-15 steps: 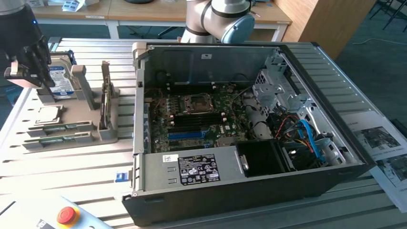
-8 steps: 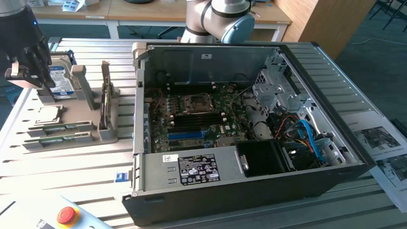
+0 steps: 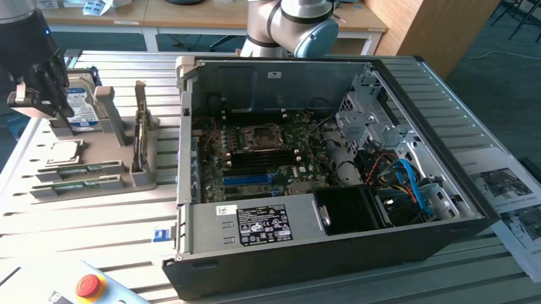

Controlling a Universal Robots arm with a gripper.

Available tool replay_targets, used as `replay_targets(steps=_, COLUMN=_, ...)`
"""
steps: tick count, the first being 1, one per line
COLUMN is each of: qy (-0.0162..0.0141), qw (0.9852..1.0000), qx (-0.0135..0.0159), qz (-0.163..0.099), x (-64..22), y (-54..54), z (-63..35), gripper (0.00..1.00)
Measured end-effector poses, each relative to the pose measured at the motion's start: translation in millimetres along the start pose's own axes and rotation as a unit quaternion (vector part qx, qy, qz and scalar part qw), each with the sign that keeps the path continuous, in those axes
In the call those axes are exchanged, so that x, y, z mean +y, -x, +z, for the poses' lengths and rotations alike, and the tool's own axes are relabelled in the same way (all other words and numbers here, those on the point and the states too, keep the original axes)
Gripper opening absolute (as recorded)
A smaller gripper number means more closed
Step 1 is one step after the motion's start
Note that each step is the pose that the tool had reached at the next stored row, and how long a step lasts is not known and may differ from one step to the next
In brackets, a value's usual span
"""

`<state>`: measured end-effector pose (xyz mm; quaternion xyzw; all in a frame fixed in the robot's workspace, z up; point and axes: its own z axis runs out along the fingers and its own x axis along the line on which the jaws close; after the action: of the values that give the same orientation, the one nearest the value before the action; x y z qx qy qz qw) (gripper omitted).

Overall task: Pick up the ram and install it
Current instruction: 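Pick up the ram and move it above insertion slot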

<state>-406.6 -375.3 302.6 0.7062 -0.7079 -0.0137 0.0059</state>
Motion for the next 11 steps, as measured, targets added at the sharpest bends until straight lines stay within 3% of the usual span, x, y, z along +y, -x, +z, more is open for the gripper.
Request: replay_targets(steps=11, qy=0.0, qw=1.0, qx=0.0, qz=0.0, x=0.0, y=0.0, z=0.0, gripper=0.31)
